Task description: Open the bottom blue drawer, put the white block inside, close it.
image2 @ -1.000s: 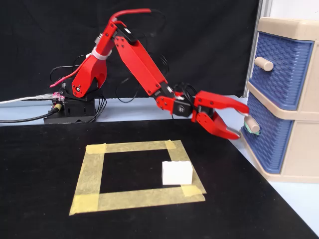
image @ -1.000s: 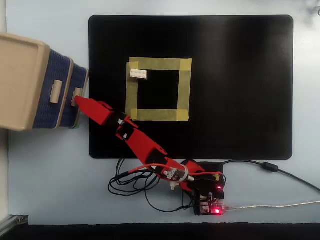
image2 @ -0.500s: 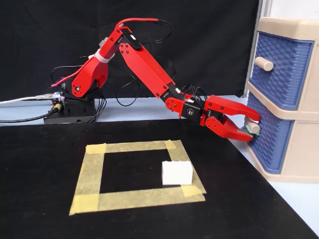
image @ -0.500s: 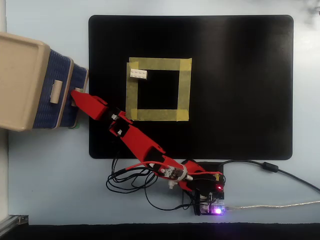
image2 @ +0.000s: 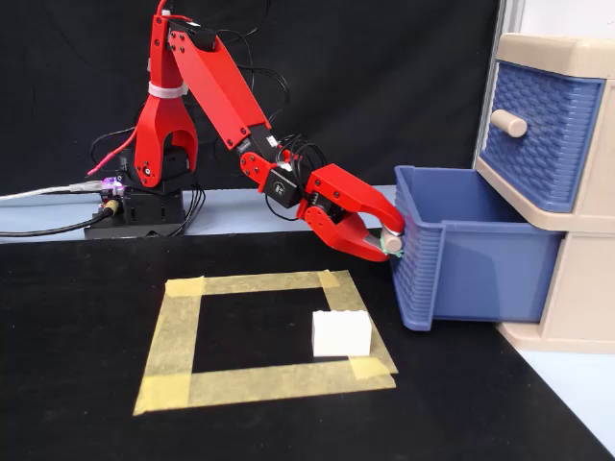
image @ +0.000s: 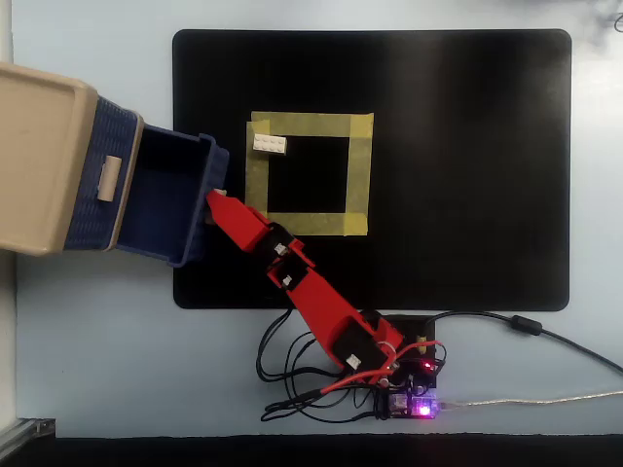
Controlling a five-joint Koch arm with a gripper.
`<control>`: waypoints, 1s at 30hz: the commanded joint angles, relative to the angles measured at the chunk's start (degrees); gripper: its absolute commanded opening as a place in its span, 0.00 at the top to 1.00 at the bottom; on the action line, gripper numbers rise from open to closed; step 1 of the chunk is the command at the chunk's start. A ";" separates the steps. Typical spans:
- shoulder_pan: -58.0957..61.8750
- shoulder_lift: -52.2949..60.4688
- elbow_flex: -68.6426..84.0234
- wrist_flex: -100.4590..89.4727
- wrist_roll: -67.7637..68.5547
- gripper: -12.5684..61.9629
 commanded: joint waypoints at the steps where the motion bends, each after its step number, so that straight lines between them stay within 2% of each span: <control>1: -0.70 1.67 0.79 1.41 -0.53 0.37; 3: -0.88 4.39 0.18 2.81 0.53 0.37; 6: -0.44 13.18 -0.79 17.58 6.33 0.37; 9: 0.53 25.14 -8.26 46.05 13.10 0.38; 11: 2.46 28.65 -18.63 67.41 20.21 0.38; 14: 4.92 24.87 -33.93 85.17 37.35 0.38; 16: 6.86 18.90 -43.07 92.55 55.55 0.38; 18: 8.79 14.77 -50.45 94.75 75.06 0.38; 23: 13.10 7.73 -63.46 95.71 113.99 0.38; 30: 18.54 -6.15 -82.88 109.69 147.66 0.38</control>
